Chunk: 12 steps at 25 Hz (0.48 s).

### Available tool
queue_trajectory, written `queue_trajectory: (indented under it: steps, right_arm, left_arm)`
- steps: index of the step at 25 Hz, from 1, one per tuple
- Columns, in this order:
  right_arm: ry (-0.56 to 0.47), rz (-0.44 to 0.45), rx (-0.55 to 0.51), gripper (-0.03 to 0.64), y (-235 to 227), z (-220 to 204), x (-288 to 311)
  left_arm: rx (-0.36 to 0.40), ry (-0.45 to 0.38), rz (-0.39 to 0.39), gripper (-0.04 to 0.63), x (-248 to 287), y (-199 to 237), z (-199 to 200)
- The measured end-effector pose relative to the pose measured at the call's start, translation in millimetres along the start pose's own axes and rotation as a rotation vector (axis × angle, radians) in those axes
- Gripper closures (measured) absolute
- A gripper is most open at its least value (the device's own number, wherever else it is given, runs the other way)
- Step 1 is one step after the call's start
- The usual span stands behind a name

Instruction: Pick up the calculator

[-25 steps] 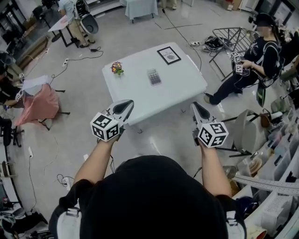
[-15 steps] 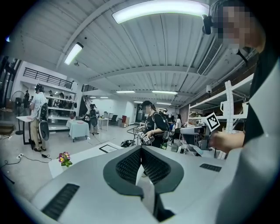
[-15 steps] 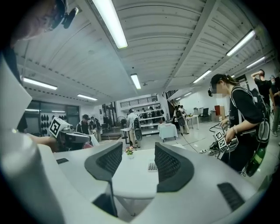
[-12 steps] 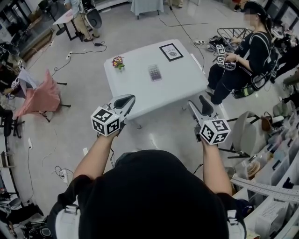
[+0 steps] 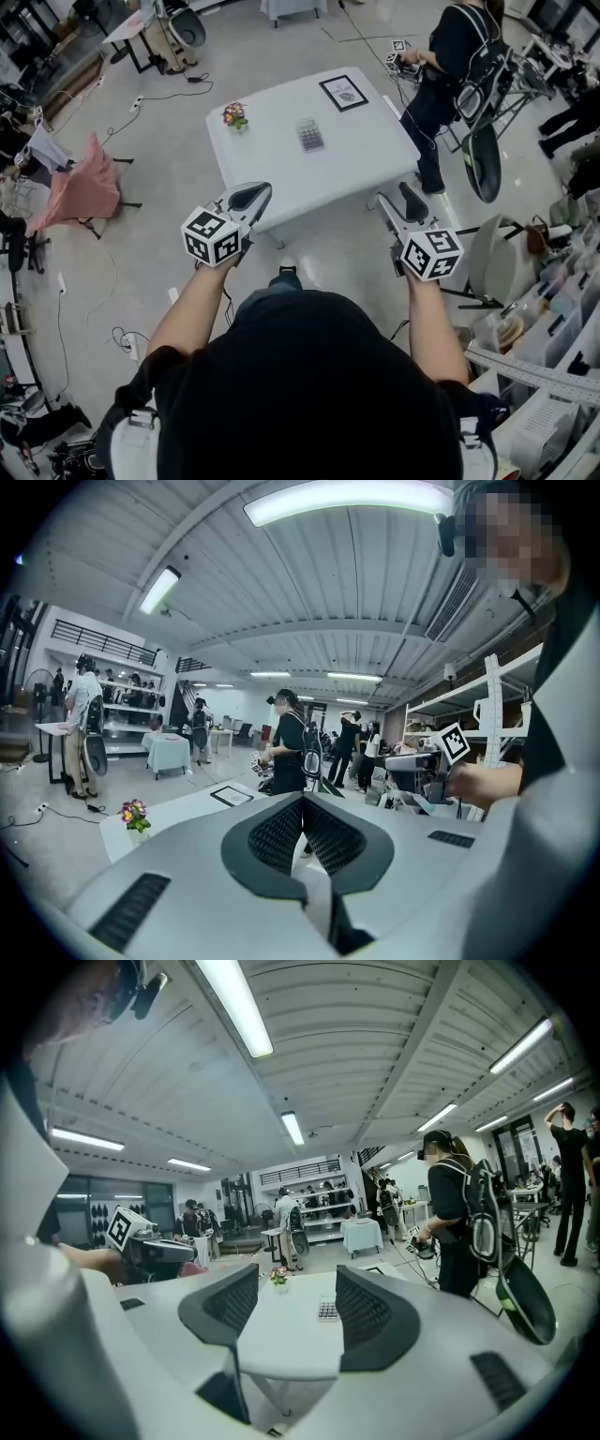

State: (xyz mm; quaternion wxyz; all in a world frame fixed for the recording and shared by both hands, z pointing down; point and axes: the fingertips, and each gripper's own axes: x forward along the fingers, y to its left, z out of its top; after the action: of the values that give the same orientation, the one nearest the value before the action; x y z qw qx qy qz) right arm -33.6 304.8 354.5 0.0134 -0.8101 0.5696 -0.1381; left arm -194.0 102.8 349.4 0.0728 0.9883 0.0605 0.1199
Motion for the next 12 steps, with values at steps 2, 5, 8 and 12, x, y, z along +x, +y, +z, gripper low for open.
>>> queue_trajectory:
  steps: [2, 5, 8, 12]
  right_arm:
    - [0.004, -0.002, 0.004, 0.35, -0.6, -3.2, 3.0]
    - [0.013, -0.004, 0.012, 0.348, -2.9, -5.7, 11.1]
    - [0.029, 0.001, 0.021, 0.347, -6.8, -8.6, 20.7]
    - [0.053, 0.008, 0.028, 0.341, -15.6, -10.5, 43.5]
  left_arm:
    - [-0.009, 0.006, -0.004, 0.577, 2.5, 2.9, -4.3]
    - [-0.02, 0.012, -0.012, 0.577, 8.9, 10.6, -7.6]
    - [-0.033, 0.015, -0.019, 0.577, 19.9, 19.5, -9.1]
    - [-0.054, 0.019, -0.031, 0.577, 40.2, 40.3, -11.6]
